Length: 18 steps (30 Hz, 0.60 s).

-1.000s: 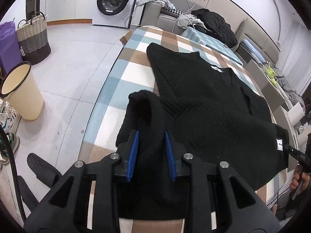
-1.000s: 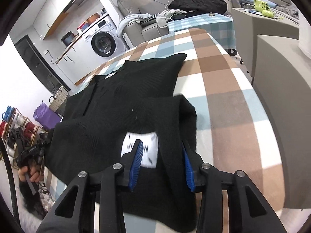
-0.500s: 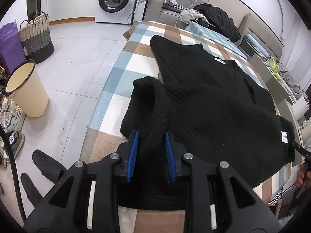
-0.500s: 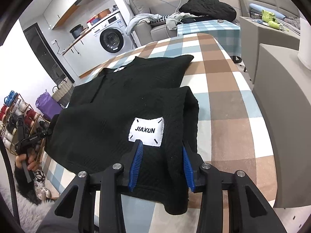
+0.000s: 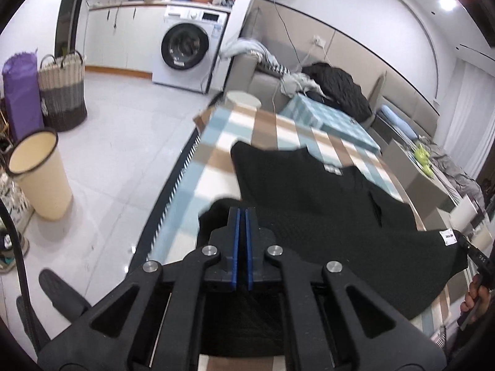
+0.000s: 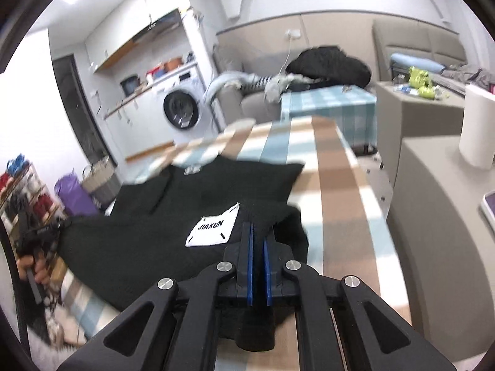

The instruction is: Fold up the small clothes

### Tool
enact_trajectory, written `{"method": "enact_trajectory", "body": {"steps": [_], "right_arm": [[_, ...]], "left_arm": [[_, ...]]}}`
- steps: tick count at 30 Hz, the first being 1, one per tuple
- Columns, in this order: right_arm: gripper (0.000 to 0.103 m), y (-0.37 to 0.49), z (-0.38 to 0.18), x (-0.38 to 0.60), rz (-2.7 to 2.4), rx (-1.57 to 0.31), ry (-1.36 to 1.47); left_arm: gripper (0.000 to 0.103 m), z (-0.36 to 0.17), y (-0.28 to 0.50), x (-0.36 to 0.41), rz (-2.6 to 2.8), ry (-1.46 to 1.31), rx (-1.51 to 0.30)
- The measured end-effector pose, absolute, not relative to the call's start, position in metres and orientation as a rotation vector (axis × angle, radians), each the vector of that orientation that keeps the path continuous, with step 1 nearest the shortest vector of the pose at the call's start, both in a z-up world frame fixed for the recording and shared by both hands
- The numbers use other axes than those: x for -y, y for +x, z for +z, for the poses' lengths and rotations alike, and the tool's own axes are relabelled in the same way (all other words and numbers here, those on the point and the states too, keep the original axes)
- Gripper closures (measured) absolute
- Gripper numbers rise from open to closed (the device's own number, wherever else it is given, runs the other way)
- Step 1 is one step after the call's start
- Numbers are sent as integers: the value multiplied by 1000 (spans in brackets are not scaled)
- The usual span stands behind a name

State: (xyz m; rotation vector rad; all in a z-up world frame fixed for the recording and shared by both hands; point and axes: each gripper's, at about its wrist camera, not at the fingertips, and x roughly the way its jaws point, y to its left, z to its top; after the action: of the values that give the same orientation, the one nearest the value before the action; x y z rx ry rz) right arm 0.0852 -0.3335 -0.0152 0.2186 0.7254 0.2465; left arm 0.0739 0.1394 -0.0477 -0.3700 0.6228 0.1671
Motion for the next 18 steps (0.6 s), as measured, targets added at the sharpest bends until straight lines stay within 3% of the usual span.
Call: {"method": "enact_trajectory", "body": {"steps": [11, 15, 17, 18], "right_arm": [[98, 164, -71, 328, 54, -905, 298], [68, 155, -69, 336, 45, -931, 305], [63, 140, -63, 347, 53, -929, 358], [63, 132, -62, 351, 69, -930, 380]], "left_arm": [[103, -90, 141, -172, 312, -401, -787], [102, -89, 124, -172, 298, -415, -806], [95, -87, 113, -171, 300, -429, -803], [87, -86, 106, -171, 298, -436, -799]]}}
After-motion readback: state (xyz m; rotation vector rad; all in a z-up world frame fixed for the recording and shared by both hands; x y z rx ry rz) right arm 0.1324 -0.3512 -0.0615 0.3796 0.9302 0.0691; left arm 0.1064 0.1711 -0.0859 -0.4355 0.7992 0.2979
